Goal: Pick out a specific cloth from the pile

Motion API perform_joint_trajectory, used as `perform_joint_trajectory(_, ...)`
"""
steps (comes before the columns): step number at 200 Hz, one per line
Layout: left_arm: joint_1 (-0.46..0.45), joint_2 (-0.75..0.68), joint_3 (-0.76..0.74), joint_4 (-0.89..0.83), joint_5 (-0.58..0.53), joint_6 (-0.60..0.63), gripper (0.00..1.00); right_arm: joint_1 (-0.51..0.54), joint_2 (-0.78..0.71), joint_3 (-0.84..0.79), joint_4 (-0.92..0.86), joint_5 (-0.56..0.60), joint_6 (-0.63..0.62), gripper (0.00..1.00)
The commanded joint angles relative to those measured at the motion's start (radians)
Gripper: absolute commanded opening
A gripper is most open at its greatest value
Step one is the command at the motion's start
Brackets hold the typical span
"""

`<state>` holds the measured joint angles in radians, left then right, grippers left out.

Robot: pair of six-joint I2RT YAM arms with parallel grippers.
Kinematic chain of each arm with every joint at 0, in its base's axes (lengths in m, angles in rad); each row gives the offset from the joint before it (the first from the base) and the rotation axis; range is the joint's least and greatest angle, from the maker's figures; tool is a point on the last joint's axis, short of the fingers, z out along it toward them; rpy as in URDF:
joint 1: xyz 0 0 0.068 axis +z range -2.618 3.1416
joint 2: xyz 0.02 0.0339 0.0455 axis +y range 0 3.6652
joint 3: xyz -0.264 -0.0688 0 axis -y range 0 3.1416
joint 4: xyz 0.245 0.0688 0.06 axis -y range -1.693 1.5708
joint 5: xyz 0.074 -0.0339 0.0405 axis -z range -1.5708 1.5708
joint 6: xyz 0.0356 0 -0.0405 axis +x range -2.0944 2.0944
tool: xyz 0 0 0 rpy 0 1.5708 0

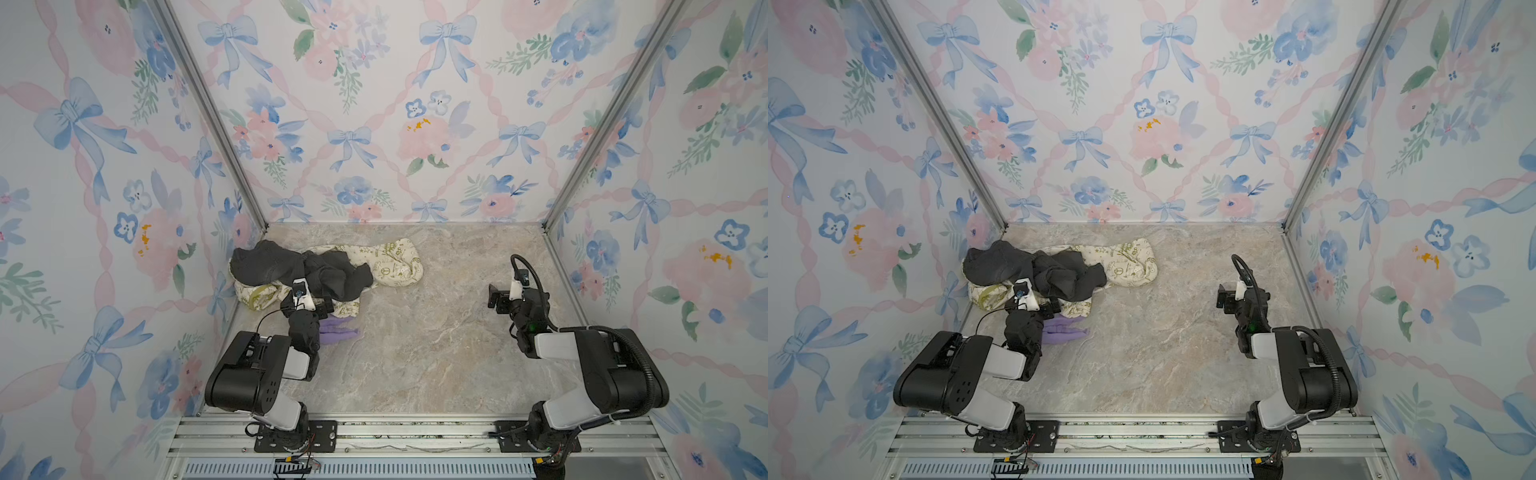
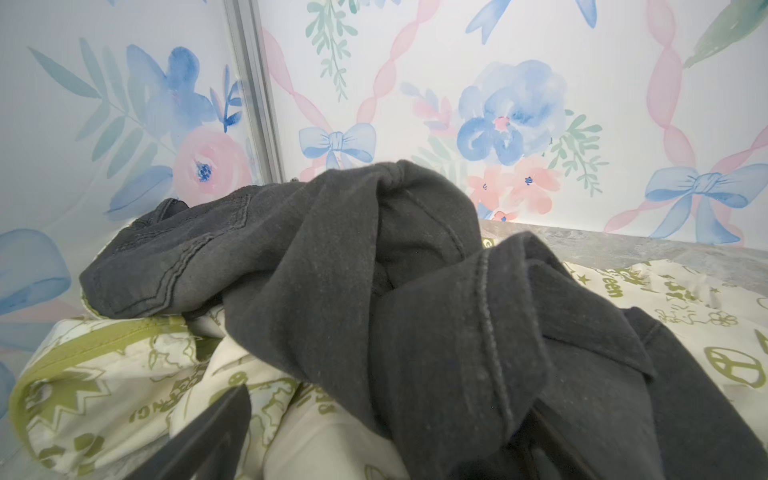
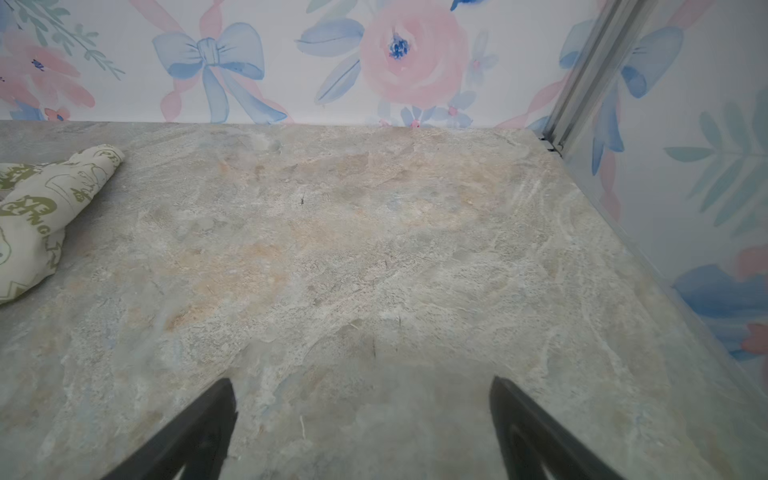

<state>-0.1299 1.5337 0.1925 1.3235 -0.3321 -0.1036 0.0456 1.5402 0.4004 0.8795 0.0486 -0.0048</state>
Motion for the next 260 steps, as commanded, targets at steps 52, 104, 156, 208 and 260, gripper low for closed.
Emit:
perform_joint_trajectory(52,0.001,0.014,-0.011,0.037,0.002,0.023,0.98,-0.007,0.006,-0.007,0.021,0.005,0.0,0.97)
perform_joint_trajectory(104,0.001,0.015,-0.01,0.037,0.002,0.023,0.98,-0.007,0.006,-0.006,0.02,0.005,0.001,0.97)
perform_joint_trajectory(156,0.001,0.015,-0.01,0.037,0.0,0.022,0.98,-0.008,0.006,-0.005,0.02,0.002,0.001,0.97)
perform_joint_trajectory(208,-0.016,-0.037,-0.012,0.015,-0.066,0.028,0.98,0.005,-0.036,0.015,-0.05,0.04,-0.006,0.97)
perform_joint_trajectory(260,-0.046,-0.278,-0.014,-0.172,-0.15,0.03,0.98,0.014,-0.228,0.1,-0.331,0.034,-0.036,0.97)
